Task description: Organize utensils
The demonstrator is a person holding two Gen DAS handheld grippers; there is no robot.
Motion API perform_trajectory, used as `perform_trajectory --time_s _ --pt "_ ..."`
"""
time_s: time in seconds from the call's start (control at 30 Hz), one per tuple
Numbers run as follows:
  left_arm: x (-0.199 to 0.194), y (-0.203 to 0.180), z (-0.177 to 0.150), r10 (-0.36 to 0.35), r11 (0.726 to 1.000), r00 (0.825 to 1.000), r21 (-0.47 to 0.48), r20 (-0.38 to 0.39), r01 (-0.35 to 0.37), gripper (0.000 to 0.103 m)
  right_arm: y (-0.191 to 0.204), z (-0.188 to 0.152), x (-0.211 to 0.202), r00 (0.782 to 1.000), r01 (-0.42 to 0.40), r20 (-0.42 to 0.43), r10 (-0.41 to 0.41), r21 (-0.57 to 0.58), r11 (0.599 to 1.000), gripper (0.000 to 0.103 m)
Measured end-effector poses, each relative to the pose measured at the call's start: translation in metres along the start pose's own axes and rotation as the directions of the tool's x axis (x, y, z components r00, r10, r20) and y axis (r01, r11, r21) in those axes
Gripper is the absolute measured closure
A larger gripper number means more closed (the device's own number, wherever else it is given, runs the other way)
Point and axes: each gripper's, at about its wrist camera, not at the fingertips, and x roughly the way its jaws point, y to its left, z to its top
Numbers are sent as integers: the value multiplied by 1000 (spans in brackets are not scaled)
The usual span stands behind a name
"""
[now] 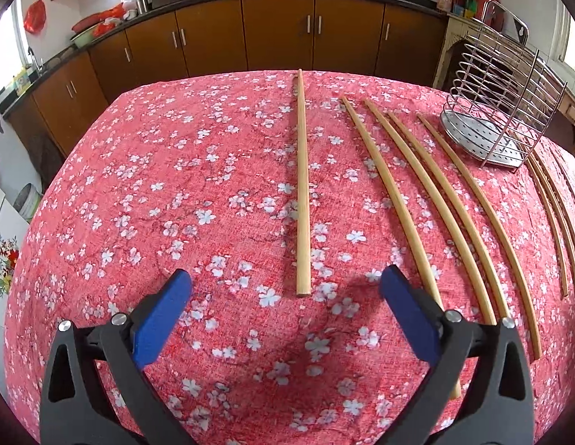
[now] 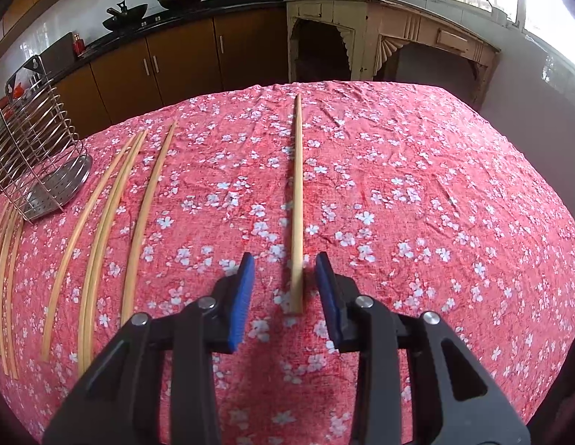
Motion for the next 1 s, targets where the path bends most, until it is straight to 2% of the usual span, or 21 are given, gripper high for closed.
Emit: perform_trajectory --time_s 0.23,0.33,0.37,0.4,0.43,0.47,0.5,0.57,0.63,0.77,0.83,0.87,1.0 --pt "-2 1 -2 -23 999 1000 26 -2 23 2 0 0 0 1000 1 0 -1 -2 1000 69" --pt "-3 0 -4 -16 1000 1000 25 0 16 2 0 0 -1 1000 4 2 -4 -6 1000 78" --pt "-4 -1 -4 -18 1000 1000 23 3 18 8 0 0 -1 1000 6 2 -6 -8 1000 79" --pt "-7 -2 -5 -20 999 1000 26 18 19 27 1 0 -1 1000 9 2 -9 -11 1000 81" --pt "-12 -4 -6 -23 999 999 34 39 22 40 2 -1 -1 1000 11 3 -11 -13 1000 81" --pt "-15 -7 -7 -25 999 999 45 44 23 58 3 -1 -2 1000 14 3 -14 -16 1000 82" --pt "-17 -11 -7 -37 997 998 63 42 35 69 4 -2 -3 1000 17 4 -17 -20 1000 83" --pt "-19 -15 -8 -44 996 998 78 38 41 80 6 -4 -4 1000 20 3 -20 -21 1000 84" --pt "-21 -18 -11 -55 995 998 90 34 52 84 6 -7 -7 1000 20 3 -19 -20 1000 84" --pt "-24 -23 -16 -59 994 998 98 38 55 86 4 -9 -9 1000 6 1 -6 -15 1000 84" --pt "-26 -27 -19 -52 994 997 100 50 47 90 6 -9 -9 1000 3 1 -3 -24 1000 94" --pt "-27 -29 -22 -58 994 997 99 55 53 96 7 -9 -9 1000 9 2 -9 -30 1000 94" --pt "-30 -29 -24 -72 994 996 80 52 68 96 3 -9 -11 1000 -20 4 20 -10 1000 95"
